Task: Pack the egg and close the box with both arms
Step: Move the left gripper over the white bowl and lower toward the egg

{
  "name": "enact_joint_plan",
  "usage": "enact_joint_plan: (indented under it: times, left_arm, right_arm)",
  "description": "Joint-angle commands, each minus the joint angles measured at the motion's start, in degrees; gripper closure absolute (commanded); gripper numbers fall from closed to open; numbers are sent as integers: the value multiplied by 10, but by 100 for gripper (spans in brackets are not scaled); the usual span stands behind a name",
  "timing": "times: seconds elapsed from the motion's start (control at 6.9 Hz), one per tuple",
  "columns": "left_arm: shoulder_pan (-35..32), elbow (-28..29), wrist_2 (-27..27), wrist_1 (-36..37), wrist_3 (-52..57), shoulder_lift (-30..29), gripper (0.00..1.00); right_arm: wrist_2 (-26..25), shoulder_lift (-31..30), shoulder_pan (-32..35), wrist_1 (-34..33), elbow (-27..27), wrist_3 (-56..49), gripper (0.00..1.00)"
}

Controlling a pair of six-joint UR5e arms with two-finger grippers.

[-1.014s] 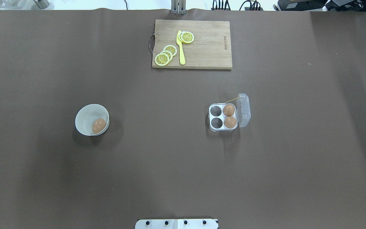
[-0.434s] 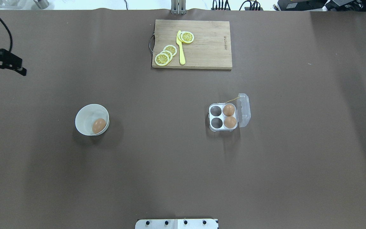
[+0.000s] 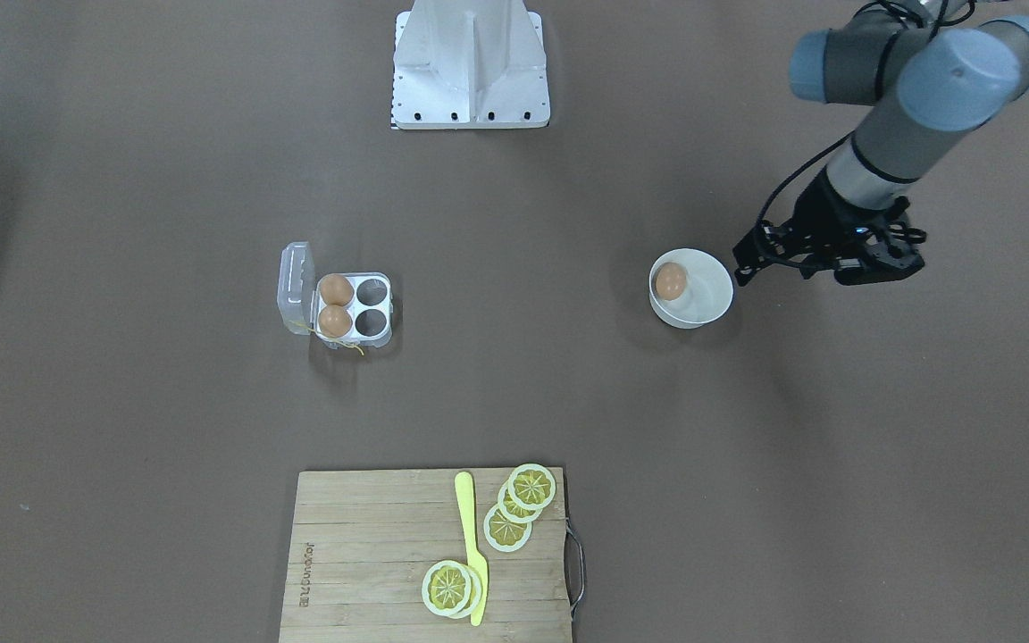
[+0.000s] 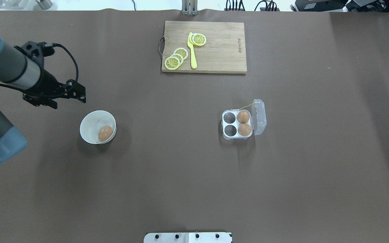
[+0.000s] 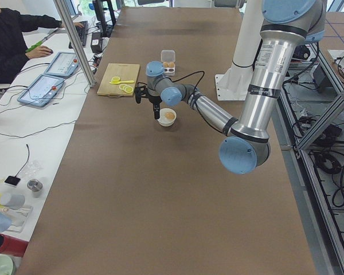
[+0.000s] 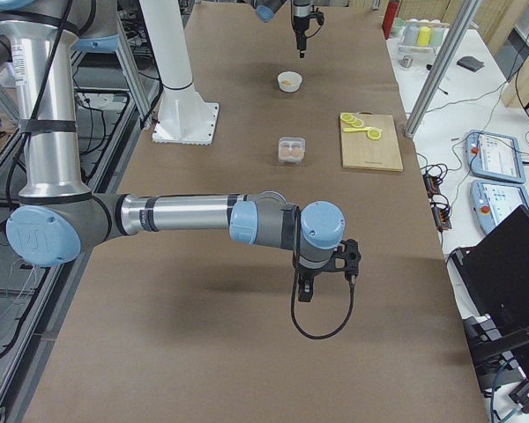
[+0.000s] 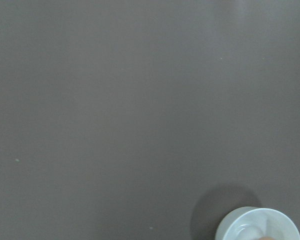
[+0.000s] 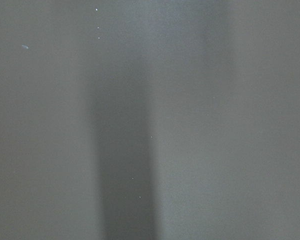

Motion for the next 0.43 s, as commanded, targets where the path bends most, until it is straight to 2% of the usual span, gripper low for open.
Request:
enact_joint_plan:
  times: [0.0, 0.29]
  left_arm:
    - [62, 19, 48, -3, -64, -23, 7]
    - [76, 28, 60, -3, -67, -23, 16]
  right_arm:
    - [-2, 1, 0, 1, -1, -1, 0]
    - [-2, 1, 0, 0, -1, 0, 0]
